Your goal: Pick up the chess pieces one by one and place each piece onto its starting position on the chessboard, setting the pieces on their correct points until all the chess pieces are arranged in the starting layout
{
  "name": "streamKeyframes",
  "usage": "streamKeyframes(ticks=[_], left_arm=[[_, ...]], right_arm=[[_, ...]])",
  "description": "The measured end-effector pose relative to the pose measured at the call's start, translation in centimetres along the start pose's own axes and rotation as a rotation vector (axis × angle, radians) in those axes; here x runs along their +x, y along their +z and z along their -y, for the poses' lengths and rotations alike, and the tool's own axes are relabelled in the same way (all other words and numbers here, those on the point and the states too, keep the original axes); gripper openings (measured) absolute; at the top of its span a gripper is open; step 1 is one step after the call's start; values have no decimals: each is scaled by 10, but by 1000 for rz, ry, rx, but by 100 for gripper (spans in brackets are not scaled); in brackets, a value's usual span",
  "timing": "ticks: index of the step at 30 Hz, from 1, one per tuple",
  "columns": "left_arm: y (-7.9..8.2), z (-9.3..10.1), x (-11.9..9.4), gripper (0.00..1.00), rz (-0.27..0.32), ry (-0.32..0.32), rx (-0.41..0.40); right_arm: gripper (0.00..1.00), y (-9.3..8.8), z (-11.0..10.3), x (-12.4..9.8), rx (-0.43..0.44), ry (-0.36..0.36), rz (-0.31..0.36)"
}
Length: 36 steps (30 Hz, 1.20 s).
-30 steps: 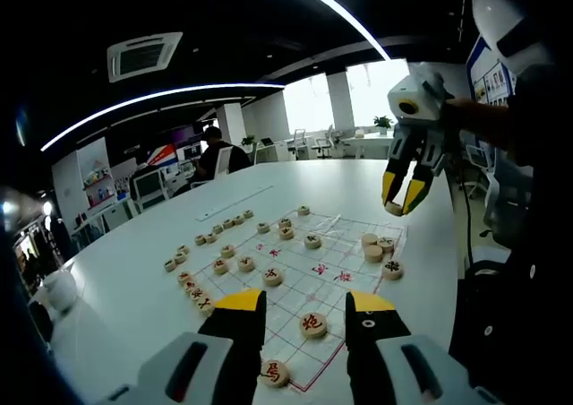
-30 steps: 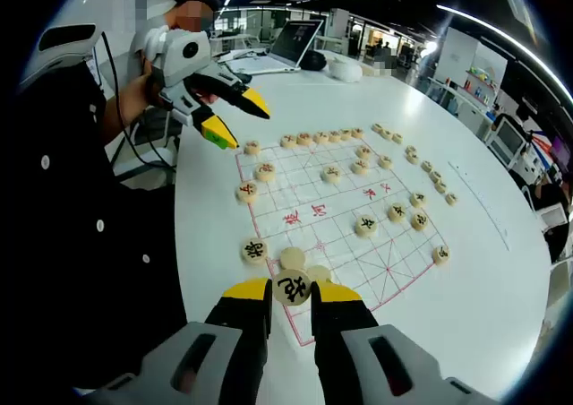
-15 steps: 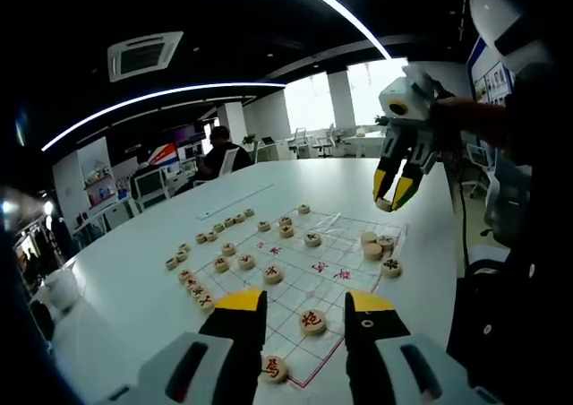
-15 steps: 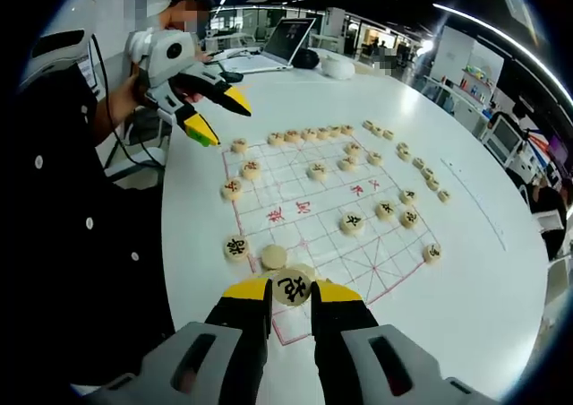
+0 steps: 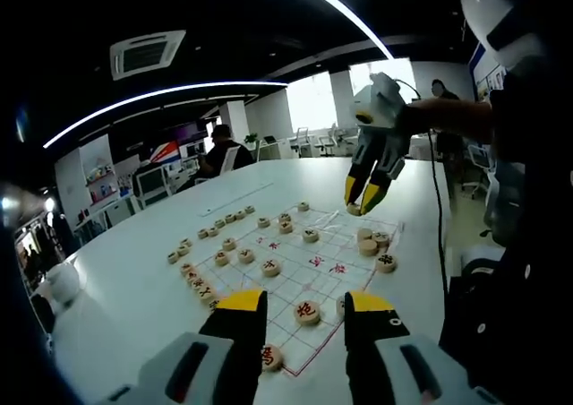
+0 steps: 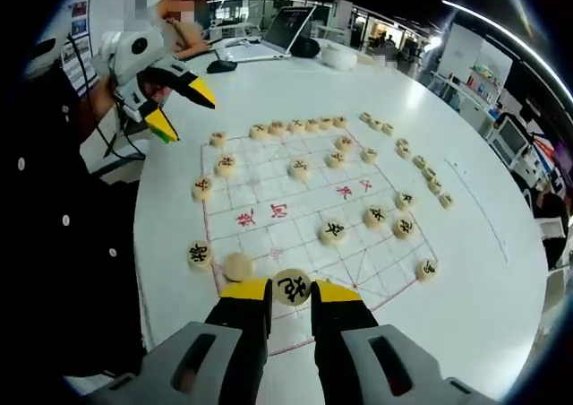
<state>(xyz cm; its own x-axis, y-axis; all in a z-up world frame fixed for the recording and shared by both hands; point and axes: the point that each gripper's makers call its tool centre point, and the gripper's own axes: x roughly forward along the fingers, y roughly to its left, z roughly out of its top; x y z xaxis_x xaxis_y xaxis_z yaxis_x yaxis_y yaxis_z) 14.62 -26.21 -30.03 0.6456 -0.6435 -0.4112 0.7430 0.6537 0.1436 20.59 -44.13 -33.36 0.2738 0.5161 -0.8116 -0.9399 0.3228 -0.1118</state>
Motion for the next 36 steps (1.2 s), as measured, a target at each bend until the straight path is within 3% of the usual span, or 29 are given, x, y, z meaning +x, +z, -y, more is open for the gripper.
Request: streamKeyframes(ticks=[16, 20, 27, 36], left_arm=[[-5, -4, -7, 36, 6, 16, -20], [-7, -5, -9, 36, 4, 21, -24], [-3, -6, -5, 36, 9, 11, -20], [1, 1, -4, 37, 8, -7, -8]], right_arm=[[19, -13, 10, 19, 21, 27, -66], [19, -17, 9, 10, 31, 22, -63], [19, -41, 10, -15, 101, -21, -52], [19, 1, -21, -17, 2, 14, -4]])
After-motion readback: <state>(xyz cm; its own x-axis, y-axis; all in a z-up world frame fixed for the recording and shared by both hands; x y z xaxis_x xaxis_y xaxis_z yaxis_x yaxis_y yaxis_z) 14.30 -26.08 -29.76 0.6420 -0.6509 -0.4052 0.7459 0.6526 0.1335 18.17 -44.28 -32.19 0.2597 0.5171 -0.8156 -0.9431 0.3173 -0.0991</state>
